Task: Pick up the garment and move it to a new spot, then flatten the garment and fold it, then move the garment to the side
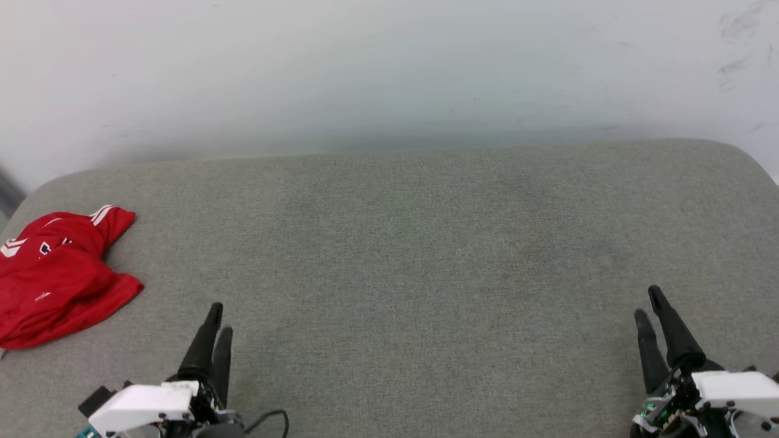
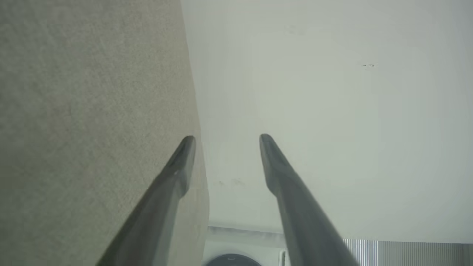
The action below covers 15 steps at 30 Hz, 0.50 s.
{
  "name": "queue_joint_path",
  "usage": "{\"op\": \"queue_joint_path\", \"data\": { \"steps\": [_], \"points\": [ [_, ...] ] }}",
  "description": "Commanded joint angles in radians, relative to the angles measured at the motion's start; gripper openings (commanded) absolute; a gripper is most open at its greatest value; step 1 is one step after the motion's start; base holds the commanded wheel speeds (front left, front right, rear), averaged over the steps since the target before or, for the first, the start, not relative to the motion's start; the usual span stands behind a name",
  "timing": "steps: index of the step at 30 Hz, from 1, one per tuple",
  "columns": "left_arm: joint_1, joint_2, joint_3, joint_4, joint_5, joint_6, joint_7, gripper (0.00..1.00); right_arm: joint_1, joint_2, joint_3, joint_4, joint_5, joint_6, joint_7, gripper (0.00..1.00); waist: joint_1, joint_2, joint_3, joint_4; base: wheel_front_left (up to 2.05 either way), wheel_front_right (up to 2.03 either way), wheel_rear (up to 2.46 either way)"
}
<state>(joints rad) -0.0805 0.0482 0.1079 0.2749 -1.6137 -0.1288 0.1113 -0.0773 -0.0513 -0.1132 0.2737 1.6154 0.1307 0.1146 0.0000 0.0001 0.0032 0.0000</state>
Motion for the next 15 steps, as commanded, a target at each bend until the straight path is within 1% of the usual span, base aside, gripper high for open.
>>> {"op": "queue_joint_path", "data": {
  "steps": [1,11,15],
  "points": [
    [0.009,0.0,-0.001,0.007,0.0,0.0,-0.001,1.0,0.007,0.0,0.001,0.008,-0.001,0.0,-0.001,1.0,0.0,-0.0001,0.0,0.0,0.0,0.0,0.0],
    [0.059,0.002,-0.016,-0.043,0.035,0.0,-0.052,1.0,0.007,0.0,0.047,-0.016,-0.047,0.0,-0.052,1.0,0.0,-0.0001,0.002,0.0,0.0,0.0,0.0],
    [0.079,0.001,-0.006,-0.058,0.08,0.0,-0.07,1.0,0.008,0.0,0.056,-0.02,-0.073,0.0,-0.071,1.0,0.0,-0.0001,0.002,0.0,0.0,0.0,0.0]
  ]
}}
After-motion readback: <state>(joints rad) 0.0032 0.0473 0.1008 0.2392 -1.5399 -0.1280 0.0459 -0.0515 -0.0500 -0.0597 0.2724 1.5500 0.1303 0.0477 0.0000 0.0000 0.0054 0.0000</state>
